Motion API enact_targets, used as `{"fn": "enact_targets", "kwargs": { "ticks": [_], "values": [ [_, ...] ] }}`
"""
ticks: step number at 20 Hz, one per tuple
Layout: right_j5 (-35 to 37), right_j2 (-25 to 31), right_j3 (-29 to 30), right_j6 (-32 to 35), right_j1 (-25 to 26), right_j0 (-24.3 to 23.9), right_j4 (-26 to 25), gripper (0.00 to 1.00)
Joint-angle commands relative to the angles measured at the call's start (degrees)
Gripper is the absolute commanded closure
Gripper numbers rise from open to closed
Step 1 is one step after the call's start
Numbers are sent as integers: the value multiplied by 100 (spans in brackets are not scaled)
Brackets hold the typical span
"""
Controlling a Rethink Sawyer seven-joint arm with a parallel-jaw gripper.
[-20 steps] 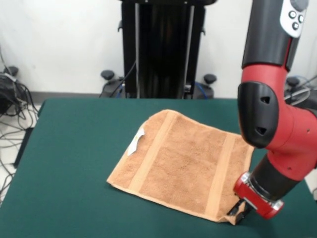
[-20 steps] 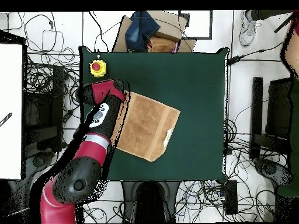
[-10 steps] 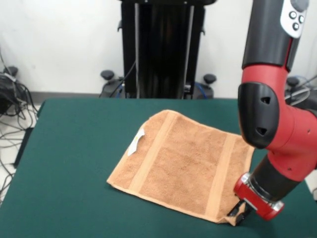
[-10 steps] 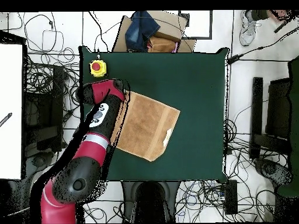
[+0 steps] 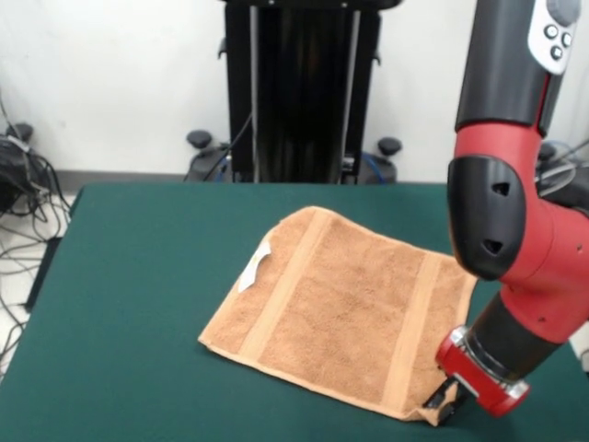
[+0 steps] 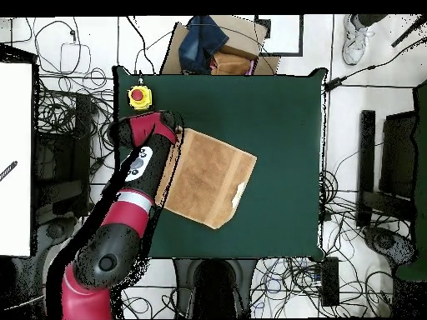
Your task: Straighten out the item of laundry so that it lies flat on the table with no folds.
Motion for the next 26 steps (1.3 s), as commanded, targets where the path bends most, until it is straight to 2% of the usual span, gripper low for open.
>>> {"fn": "enact_targets", "kwargs": {
  "ticks": [1,7,15,23,26],
  "values": [
    [-549,-523,-885,2384,336,-287,751,100],
    [-318,-1224,-1351,2992,611,-466,1263,100],
    [-431,-1153,-1312,2898,568,-407,1341,100],
    [-437,-1427,-1640,3046,614,-466,1593,100],
    [-532,-1559,-1673,3299,665,-476,1791,100]
  ]
}}
